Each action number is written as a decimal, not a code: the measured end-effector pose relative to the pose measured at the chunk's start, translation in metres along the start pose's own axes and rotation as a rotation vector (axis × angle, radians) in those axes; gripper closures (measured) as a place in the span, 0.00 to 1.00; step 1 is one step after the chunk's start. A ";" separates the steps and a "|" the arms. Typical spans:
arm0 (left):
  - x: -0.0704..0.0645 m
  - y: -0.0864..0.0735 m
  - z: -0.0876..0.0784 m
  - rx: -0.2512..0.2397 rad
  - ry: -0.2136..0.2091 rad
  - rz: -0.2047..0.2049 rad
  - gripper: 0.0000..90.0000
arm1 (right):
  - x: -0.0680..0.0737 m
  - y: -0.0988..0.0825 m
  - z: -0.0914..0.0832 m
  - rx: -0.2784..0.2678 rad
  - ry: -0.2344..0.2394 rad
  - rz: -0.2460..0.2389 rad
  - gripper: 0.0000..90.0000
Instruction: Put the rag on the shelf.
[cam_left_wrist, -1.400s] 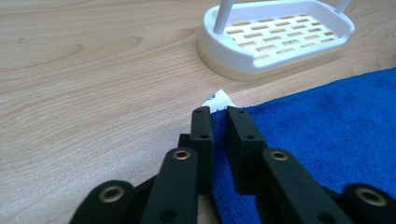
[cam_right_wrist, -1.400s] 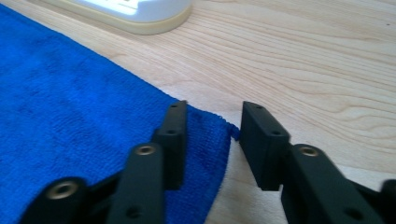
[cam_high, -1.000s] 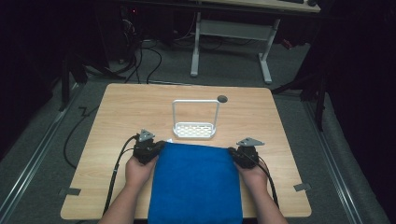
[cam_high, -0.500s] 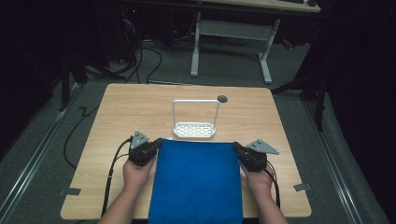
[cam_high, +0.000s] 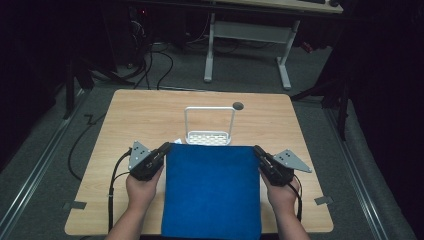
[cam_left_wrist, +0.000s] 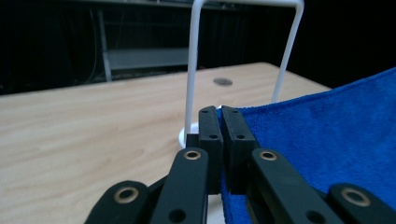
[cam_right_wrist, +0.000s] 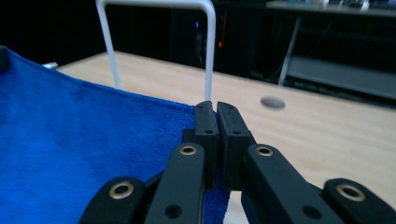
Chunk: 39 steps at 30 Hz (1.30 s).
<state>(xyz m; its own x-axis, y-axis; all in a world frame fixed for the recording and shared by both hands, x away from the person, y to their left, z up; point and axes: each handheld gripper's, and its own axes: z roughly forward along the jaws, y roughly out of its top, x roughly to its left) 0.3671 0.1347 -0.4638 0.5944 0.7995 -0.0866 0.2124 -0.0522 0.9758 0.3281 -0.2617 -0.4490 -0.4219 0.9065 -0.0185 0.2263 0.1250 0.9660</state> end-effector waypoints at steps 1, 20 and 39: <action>0.000 0.003 -0.002 -0.009 0.001 0.002 0.98 | 0.001 0.004 -0.003 -0.017 0.004 0.003 0.98; -0.001 0.092 -0.028 -0.227 0.058 0.091 0.98 | 0.006 0.084 -0.014 -0.252 0.004 -0.055 0.98; 0.012 0.145 0.010 -0.191 0.111 0.200 0.98 | -0.021 0.125 0.015 -0.253 -0.024 -0.031 0.98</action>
<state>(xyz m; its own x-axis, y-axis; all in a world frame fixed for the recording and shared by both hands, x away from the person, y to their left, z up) 0.4128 0.1307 -0.3256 0.5193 0.8456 0.1235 -0.0564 -0.1103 0.9923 0.3790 -0.2593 -0.3314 -0.4038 0.9133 -0.0525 -0.0145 0.0510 0.9986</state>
